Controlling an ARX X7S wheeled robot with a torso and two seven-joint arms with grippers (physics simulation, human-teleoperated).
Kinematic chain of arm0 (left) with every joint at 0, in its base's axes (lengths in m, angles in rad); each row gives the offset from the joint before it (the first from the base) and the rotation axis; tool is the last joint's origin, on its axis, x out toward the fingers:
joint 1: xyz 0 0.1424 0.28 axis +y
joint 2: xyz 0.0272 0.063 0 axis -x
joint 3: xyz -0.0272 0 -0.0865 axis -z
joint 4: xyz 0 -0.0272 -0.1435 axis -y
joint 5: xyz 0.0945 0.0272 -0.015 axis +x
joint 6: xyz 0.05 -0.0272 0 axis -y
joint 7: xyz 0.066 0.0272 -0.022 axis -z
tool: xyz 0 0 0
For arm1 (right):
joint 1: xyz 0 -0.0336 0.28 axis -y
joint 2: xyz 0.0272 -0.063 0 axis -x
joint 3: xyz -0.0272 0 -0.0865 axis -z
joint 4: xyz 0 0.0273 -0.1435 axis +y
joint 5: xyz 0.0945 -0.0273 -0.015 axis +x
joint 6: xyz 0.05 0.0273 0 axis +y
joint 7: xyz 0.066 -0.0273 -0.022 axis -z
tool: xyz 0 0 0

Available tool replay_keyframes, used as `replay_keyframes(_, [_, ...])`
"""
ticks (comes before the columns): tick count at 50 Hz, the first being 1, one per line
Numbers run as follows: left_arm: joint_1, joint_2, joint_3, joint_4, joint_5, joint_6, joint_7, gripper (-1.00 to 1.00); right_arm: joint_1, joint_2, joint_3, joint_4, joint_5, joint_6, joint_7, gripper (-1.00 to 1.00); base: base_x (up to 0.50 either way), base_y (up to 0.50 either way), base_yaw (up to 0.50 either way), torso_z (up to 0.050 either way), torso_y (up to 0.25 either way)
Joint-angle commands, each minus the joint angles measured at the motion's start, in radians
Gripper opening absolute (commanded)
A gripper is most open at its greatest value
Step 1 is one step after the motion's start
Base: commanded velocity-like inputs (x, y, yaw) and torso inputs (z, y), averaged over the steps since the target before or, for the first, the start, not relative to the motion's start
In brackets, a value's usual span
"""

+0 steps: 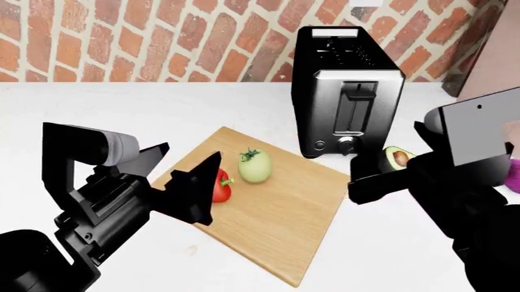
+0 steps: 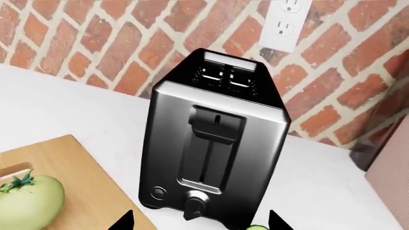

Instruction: Place the avocado, onion, tomato and bell pepper on the cutting board.

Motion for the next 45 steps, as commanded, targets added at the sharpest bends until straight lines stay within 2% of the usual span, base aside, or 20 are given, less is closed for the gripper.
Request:
replay_keyframes(1, [0.005,-0.005,-0.002,-0.003,0.007,0.005,0.014,1.00,0.003,0.011,-0.021,0.034,-0.030,0.017,-0.008,1.00,0.00,0.00,0.00,0.000,0.000])
replay_keyframes(18, [0.020,0.004,0.009,-0.013,0.050,0.011,0.048,1.00,0.004,0.010,-0.055,0.075,-0.095,0.029,-0.036,1.00,0.00,0.00,0.00,0.000,0.000])
replay_keyframes(45, [0.032,-0.002,0.020,-0.009,0.042,0.017,0.041,1.00,0.002,0.009,-0.123,0.170,-0.182,0.053,-0.123,1.00,0.00,0.00,0.00,0.000,0.000])
